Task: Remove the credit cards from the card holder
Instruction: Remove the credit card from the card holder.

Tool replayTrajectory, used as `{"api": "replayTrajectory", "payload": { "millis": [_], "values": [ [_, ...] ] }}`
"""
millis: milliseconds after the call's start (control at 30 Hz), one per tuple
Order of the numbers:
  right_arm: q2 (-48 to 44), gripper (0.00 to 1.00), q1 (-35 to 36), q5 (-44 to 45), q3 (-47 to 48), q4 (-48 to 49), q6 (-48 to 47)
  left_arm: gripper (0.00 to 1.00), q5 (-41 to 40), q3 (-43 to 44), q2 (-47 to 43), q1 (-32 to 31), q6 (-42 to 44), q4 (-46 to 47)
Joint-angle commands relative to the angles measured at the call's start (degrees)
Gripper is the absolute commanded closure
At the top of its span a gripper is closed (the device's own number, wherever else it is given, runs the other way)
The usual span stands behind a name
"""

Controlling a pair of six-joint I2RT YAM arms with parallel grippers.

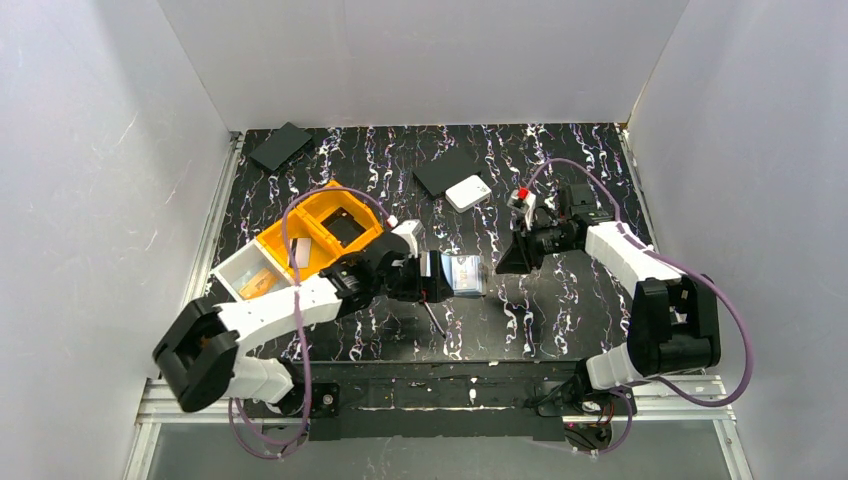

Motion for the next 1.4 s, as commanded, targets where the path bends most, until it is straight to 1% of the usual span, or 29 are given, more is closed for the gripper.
{"api": "replayTrajectory", "payload": {
  "millis": [0, 33, 133, 267, 367, 433, 467, 533, 700, 900, 1000, 1100, 1167, 1233, 1300, 1367],
  "values": [
    [1.5, 0.68, 2.3, 4.0, -0.7, 9.3, 13.3, 0.09, -5.5, 5.1, 6.7, 0.0, 0.5, 4.6],
    [1.5, 0.71, 2.6, 5.0, -1.0, 10.8, 15.1, 0.09, -5.4, 6.2, 9.6, 0.1, 0.7, 4.7],
    [1.8, 0.77, 3.9, 6.7, -1.6, 14.4, 19.1, 0.11, -3.9, 9.1, 14.3, 0.1, 0.1, 5.8],
    [3.2, 0.83, 7.7, 10.2, -0.8, 17.0, 21.7, 0.21, -2.5, 10.0, 17.5, 0.2, -0.3, 9.3],
    [4.4, 0.91, 9.1, 13.4, -0.3, 19.5, 23.9, 0.34, -0.5, 10.8, 20.1, 0.5, -0.3, 10.8],
    [5.4, 0.95, 10.1, 15.4, 0.5, 19.7, 24.5, 0.46, 0.8, 11.7, 21.9, 0.9, -0.4, 11.1],
    [5.9, 0.97, 10.6, 16.7, 0.8, 19.8, 24.9, 0.5, 1.2, 11.9, 22.6, 1.2, -0.6, 11.2],
    [6.9, 0.99, 11.4, 19.4, 1.0, 20.2, 25.6, 0.54, 1.5, 11.9, 23.6, 1.5, -0.9, 11.5],
    [9.5, 0.99, 12.4, 20.4, 1.9, 19.7, 25.7, 0.55, 1.9, 11.8, 24.5, 2.3, -0.1, 11.7],
    [11.6, 0.99, 13.5, 16.1, 2.0, 19.5, 25.6, 0.54, 3.1, 12.3, 26.2, 3.2, -0.1, 11.7],
    [13.2, 0.99, 13.6, 15.6, 2.5, 18.6, 25.5, 0.54, 3.8, 12.9, 27.0, 3.5, 0.1, 11.7],
    [13.2, 0.95, 13.5, 15.8, 3.0, 17.7, 24.9, 0.54, 4.3, 13.3, 27.7, 3.7, 0.0, 11.7],
    [12.0, 0.89, 13.5, 15.5, 3.0, 17.6, 24.6, 0.53, 4.5, 13.5, 28.2, 3.8, 0.0, 11.7],
    [11.1, 0.84, 13.5, 15.7, 1.8, 19.5, 25.6, 0.53, 4.7, 13.5, 28.5, 3.7, -0.2, 11.8],
    [11.4, 0.83, 13.5, 16.6, 1.0, 20.9, 26.8, 0.53, 5.0, 13.7, 28.9, 3.9, -0.3, 11.8],
    [12.6, 0.83, 13.5, 18.4, 1.5, 20.1, 27.0, 0.53, 5.3, 13.9, 29.3, 3.8, -0.4, 12.0]
  ]
}}
